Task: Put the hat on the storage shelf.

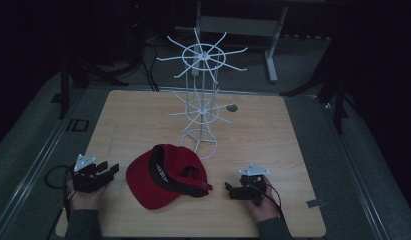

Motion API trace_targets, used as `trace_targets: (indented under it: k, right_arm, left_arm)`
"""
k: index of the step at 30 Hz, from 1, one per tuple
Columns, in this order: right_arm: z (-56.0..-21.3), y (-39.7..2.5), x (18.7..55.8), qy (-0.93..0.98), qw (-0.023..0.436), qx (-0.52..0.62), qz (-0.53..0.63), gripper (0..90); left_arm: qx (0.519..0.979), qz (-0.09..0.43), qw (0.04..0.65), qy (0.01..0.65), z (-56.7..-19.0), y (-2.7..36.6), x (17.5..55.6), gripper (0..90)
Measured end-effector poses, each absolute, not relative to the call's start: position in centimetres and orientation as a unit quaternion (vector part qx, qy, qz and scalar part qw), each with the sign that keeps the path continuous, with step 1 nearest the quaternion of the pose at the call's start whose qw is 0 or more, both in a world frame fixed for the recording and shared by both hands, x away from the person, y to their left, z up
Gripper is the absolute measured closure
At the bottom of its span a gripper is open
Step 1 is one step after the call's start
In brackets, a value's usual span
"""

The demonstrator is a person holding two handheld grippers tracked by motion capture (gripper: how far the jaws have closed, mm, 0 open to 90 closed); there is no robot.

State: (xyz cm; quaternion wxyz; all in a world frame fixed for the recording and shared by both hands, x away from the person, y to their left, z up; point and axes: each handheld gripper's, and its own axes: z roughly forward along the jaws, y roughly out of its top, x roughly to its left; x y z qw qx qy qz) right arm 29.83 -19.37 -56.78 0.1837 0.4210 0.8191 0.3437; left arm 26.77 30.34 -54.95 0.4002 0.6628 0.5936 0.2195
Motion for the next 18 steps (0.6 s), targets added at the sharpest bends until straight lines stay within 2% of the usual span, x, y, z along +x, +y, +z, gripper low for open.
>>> trace_targets:
  k: [10, 18]
  right_arm:
    - [-56.8, -19.4, 29.8, 0.819, 0.183, 0.421, 0.344, 11.7]
    - [-56.8, -19.4, 29.8, 0.819, 0.183, 0.421, 0.344, 11.7]
  left_arm:
    - [0.677, 0.187, 0.415, 0.578, -54.0, 30.7, 26.9, 55.6]
    - [0.699, 0.151, 0.436, 0.546, -50.8, 31.0, 27.2, 56.4]
